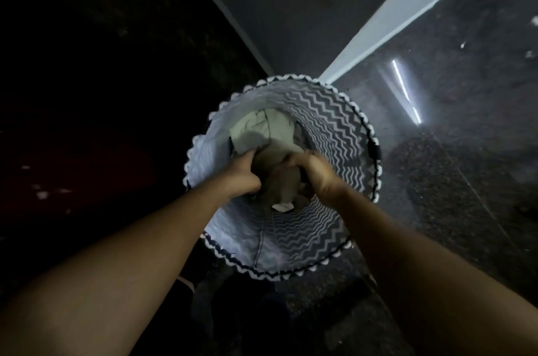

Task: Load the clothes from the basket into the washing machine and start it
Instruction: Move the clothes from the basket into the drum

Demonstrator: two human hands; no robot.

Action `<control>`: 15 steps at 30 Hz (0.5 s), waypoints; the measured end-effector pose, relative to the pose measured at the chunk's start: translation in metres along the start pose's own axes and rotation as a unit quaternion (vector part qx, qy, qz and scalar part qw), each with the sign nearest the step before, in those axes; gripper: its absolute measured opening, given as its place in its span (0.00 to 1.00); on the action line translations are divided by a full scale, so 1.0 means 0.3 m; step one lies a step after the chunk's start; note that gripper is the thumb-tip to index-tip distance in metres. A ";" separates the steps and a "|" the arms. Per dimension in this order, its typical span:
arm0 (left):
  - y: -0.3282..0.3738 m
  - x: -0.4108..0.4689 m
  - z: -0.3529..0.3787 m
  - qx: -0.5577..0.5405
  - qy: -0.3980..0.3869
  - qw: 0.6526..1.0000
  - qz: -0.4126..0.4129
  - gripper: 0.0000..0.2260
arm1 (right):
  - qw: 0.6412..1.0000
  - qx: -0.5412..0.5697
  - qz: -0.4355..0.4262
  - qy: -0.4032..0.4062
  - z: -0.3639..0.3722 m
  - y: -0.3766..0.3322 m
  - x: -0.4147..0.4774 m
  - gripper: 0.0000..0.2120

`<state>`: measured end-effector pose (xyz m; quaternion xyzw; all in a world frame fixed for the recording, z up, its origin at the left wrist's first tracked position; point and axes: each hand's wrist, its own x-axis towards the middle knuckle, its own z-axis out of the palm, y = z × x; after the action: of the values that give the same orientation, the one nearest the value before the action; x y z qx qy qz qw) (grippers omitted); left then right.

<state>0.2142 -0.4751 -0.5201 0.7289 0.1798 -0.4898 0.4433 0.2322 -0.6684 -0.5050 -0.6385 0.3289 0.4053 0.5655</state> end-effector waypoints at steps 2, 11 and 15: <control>0.064 -0.094 -0.017 0.012 0.004 1.000 0.019 0.50 | 0.997 0.069 -0.035 -0.017 -0.014 -0.091 -0.121 0.24; 0.422 -0.700 -0.155 -0.007 0.066 0.992 0.105 0.39 | 0.975 0.114 -0.181 -0.058 -0.016 -0.519 -0.782 0.24; 0.600 -1.028 -0.198 -0.023 0.098 0.978 0.181 0.14 | 0.961 0.061 -0.268 -0.039 -0.057 -0.648 -1.084 0.19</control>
<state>0.2321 -0.4707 -0.1586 0.7835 0.0990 -0.3233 0.5213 0.2576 -0.6698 -0.1265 -0.6517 0.1476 0.2426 0.7033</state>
